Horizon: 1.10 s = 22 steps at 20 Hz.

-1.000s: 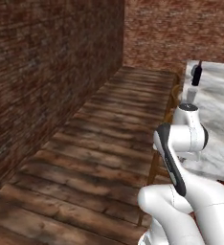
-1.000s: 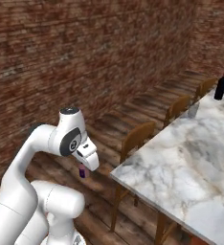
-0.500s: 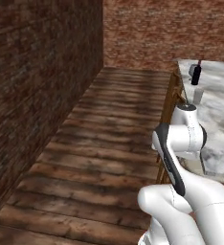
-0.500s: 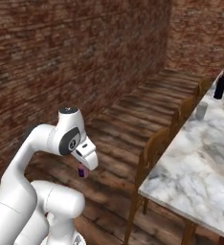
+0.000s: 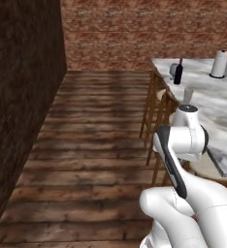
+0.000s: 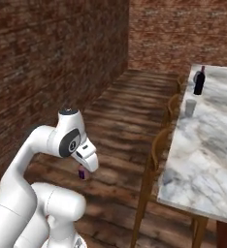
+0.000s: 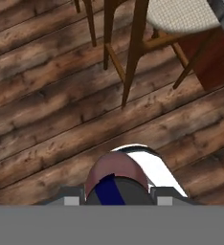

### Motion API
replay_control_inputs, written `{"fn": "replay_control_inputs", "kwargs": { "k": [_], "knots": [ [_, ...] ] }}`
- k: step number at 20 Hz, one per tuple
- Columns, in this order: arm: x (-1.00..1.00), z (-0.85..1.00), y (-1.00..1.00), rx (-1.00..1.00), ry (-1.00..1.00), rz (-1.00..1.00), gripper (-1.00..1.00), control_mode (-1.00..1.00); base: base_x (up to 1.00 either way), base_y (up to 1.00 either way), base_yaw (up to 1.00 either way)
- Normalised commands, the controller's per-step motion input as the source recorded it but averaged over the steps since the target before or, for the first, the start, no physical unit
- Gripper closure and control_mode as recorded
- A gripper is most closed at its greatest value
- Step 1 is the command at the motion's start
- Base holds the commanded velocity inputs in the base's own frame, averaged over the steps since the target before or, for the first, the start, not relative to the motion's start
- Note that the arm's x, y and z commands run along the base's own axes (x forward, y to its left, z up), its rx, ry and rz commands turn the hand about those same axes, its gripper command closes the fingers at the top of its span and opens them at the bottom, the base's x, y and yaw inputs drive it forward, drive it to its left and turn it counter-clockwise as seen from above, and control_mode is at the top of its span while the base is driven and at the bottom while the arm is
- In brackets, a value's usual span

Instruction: There is a wine glass and glass cup on the dining counter. Place the wine bottle next to the wine glass and the juice bottle next to the glass cup.

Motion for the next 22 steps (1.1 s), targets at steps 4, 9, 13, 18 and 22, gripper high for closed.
{"fn": "replay_control_inputs", "kwargs": {
  "k": [4, 9, 13, 18, 22],
  "knots": [
    [0.00, 0.00, 0.00, 0.00, 0.00, 0.00, 1.00, 1.00, 0.57, 0.44, -0.46],
    [0.00, 0.00, 0.00, 0.00, 0.00, 0.00, 1.00, 1.00, 0.58, 0.42, -0.48],
    [0.00, 0.00, 0.00, 0.00, 0.00, 0.00, 1.00, 1.00, 0.58, 0.42, -0.49],
    [0.00, 0.00, 0.00, 0.00, 0.00, 0.00, 1.00, 1.00, 0.57, 0.42, -0.49],
    [0.00, 0.00, 0.00, 0.00, 0.00, 0.00, 1.00, 1.00, 0.56, 0.42, -0.50]
  ]
}}
